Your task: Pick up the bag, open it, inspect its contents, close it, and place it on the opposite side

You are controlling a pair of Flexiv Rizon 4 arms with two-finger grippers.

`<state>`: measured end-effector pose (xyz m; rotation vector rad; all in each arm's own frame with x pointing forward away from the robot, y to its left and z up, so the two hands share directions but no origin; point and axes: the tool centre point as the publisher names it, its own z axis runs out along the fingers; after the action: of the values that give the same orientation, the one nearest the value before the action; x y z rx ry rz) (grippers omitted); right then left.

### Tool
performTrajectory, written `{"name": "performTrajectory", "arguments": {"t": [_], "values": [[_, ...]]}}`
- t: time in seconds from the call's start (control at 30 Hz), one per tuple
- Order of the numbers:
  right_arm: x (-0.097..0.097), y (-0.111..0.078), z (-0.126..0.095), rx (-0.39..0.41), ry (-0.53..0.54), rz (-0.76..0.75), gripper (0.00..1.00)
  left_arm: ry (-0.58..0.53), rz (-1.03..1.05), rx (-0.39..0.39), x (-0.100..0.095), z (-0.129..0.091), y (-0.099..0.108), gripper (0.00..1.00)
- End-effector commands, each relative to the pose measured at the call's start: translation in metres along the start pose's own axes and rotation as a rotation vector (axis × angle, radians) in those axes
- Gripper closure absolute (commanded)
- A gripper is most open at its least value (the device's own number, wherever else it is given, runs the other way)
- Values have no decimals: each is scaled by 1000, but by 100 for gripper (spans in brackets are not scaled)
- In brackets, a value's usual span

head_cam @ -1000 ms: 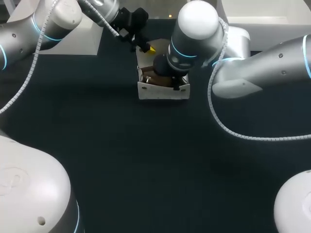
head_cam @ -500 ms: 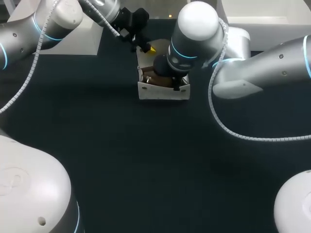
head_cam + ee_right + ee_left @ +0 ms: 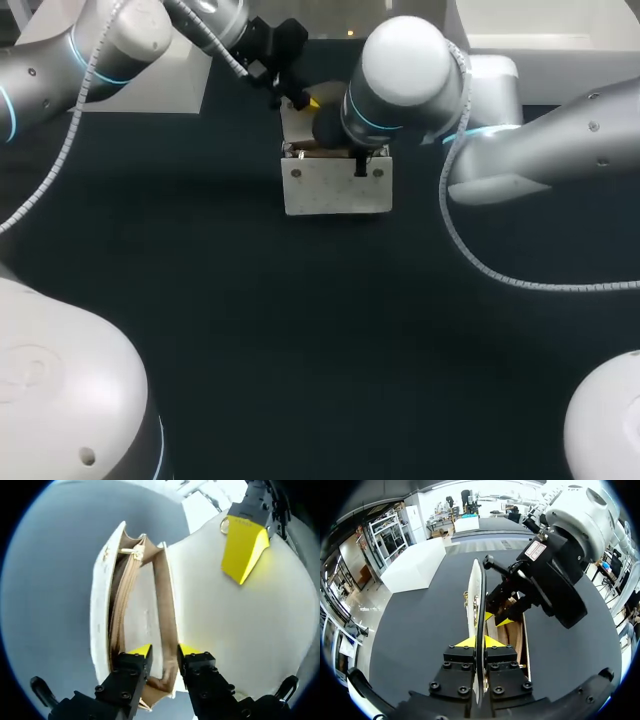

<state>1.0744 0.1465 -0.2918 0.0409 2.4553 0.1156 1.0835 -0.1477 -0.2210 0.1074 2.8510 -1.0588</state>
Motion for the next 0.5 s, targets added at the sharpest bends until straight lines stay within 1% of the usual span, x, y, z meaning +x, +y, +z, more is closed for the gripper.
{"name": "performTrajectory", "arguments": {"t": [0.03, 0.23, 0.37, 0.43, 0.5], "values": [[1, 0, -16, 12, -64, 9, 64, 0, -6, -10, -2, 5, 1, 100], [-3, 1, -21, 28, -112, 29, 65, -9, -14, -28, -6, 9, 8, 100], [-3, 1, -25, 20, -122, 35, 71, -41, -20, -44, -13, 11, 15, 100], [-1, 2, -27, 18, -128, 34, 77, -63, -16, -51, -17, 13, 20, 100], [1, 2, -29, 16, -133, 32, 80, -87, -11, -57, -22, 15, 24, 100]]}}
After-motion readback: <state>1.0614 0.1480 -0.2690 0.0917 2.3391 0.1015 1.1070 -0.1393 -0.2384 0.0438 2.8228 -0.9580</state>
